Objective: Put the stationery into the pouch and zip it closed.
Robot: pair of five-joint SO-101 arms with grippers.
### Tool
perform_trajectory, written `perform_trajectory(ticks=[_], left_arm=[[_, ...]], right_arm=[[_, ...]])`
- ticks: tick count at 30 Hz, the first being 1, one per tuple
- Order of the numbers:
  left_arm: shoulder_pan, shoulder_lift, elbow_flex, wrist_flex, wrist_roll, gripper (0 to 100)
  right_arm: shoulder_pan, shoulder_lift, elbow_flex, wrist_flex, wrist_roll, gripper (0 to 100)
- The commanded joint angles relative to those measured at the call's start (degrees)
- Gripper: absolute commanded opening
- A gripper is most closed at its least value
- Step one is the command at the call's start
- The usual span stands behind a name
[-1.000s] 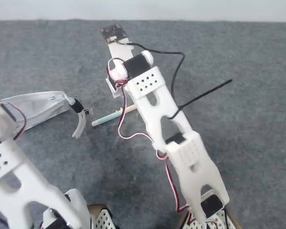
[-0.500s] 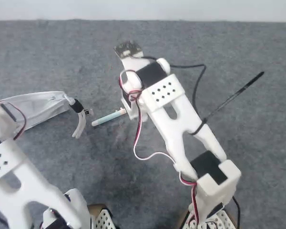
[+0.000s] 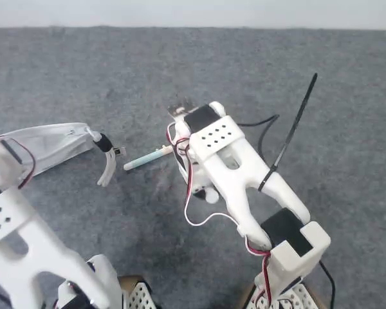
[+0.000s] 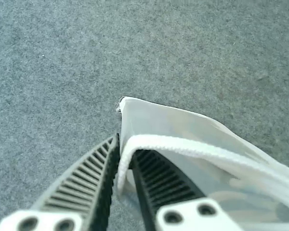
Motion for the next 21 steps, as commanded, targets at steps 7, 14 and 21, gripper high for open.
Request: perform_trajectory(ticks=[7, 14, 21], left_arm=[[0.5, -0.4, 0.1, -1.8, 0.7, 1], [0.5, -0.4, 0.1, -1.8, 0.7, 1], [0.5, -0.4, 0.5, -1.9, 0.7, 1]], right_arm=[[0.2, -3.1, 4.1, -0.7, 0.2, 16.2], [-0.2, -3.0, 4.1, -5.3, -0.1, 16.2], [-1.0, -2.9, 9.7, -14.5, -1.8, 16.2]])
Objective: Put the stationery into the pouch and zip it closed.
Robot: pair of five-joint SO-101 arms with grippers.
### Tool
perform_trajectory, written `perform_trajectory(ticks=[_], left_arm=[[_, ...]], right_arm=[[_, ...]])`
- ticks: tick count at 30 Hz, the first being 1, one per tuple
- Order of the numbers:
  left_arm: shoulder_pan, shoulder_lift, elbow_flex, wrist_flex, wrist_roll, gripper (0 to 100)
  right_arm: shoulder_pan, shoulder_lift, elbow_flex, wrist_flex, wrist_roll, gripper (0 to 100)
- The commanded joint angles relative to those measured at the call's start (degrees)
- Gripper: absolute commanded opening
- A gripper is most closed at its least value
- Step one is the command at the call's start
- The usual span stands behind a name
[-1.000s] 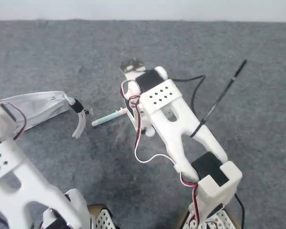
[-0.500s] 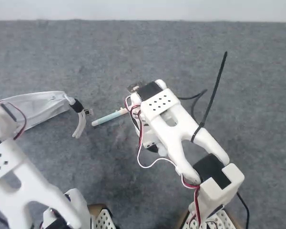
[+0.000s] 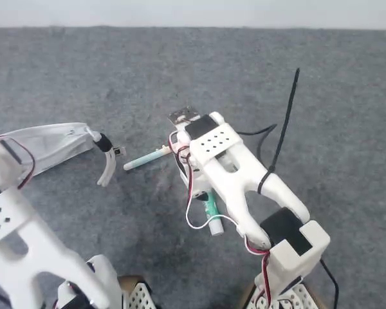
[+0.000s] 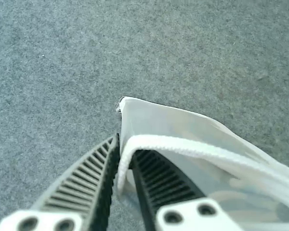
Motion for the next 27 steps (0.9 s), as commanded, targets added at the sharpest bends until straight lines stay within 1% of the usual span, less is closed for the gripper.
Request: perform_trajectory(ticks=[1, 5, 8, 15, 17, 21, 27], left_arm=[[0.5, -0.4, 0.9, -2.5, 0.7, 1], [0.5, -0.4, 2.5, -4.3, 0.7, 1], [0.5, -0.4, 2.5, -4.2, 0.7, 1], [0.5, -0.4, 2.5, -4.2, 0.7, 1], [0.5, -0.4, 2.5, -4.2, 0.7, 1], [0.5, -0.4, 2.5, -4.1, 0.7, 1], [0.5, -0.4, 2.5, -4.1, 0.7, 1]], right_arm=[[-1.5, -2.9, 1.7, -4.1, -3.3, 16.2], [-2.5, -2.4, 5.6, -9.9, -7.0, 16.2], [-2.7, -0.1, 6.4, -12.4, -7.2, 16.2], [-2.3, 5.1, 6.2, -14.5, -7.3, 15.9], [-2.3, 5.1, 6.2, -14.5, -7.3, 12.4], [-2.4, 4.1, 6.2, -14.6, -7.3, 1.3], [-2.8, -4.0, 6.6, -11.7, -7.4, 0.6]])
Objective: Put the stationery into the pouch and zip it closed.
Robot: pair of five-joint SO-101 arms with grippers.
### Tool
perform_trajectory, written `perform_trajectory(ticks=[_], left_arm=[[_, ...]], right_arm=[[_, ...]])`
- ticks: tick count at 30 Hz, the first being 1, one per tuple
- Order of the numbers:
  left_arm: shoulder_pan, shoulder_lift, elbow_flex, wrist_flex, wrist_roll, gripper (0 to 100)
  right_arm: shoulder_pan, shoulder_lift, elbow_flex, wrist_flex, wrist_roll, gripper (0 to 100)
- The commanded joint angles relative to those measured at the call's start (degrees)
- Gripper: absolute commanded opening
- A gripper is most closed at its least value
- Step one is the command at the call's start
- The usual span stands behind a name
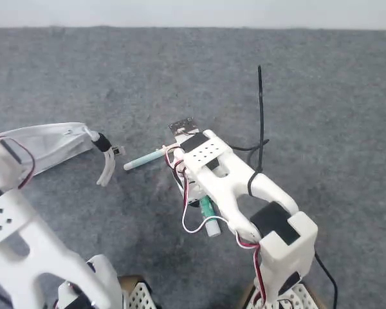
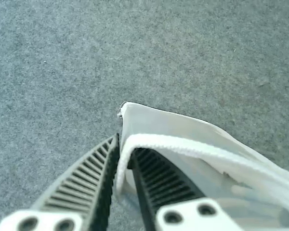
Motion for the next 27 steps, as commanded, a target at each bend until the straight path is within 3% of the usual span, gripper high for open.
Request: perform_trajectory(ticks=[1, 12, 27], left_arm=[[0.6, 0.1, 0.1, -1.1, 0.7, 1], [3.3, 0.0, 0.0, -0.2, 0.7, 1], [14.6, -10.9, 0.8, 4.8, -1.2, 1]], right_arm=[[-0.7, -9.6, -0.5, 3.0, -0.7, 0.6], [-0.7, -33.4, -0.8, 3.6, -4.1, 0.6], [-7.3, -51.3, -0.5, -13.8, -4.2, 0.6]])
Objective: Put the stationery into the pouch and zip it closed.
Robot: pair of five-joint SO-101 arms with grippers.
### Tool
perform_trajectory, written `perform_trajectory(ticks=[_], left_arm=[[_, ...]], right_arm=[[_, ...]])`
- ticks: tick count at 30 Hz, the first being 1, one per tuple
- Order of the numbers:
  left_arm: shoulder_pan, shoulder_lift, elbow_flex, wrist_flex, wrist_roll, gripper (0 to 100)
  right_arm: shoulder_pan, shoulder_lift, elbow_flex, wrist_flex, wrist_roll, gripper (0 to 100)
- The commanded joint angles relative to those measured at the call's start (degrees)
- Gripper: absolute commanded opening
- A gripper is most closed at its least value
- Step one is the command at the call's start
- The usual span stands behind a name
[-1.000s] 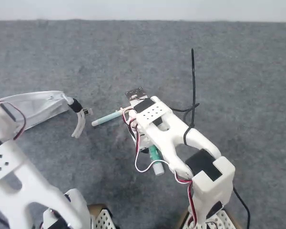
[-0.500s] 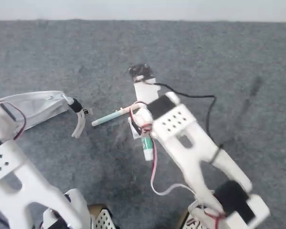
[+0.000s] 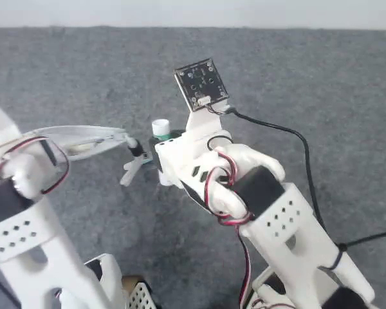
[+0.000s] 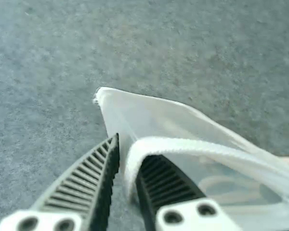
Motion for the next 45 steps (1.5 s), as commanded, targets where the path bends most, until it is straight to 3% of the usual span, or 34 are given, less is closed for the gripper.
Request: perform_trajectory(ticks=[1, 11, 20, 29, 45], left_arm=[[2.7, -3.4, 0.1, 0.2, -0.6, 1], [6.2, -3.4, 0.7, 0.1, -0.6, 1], [6.2, -3.4, 0.7, 0.2, -0.6, 1], [6.2, -3.7, 1.5, 0.1, -0.7, 1], [5.9, -3.9, 1.5, 0.1, -0.7, 1]], right_arm=[[-1.2, -4.0, -0.6, -3.2, -0.7, 0.6], [-1.2, -15.7, 0.4, -9.3, -0.7, 0.6], [-4.4, -16.3, 17.8, -41.3, 1.3, 0.6], [-4.6, -16.0, 31.7, -65.7, 4.5, 0.6], [-8.9, -10.9, 41.6, -85.8, 4.5, 0.6]])
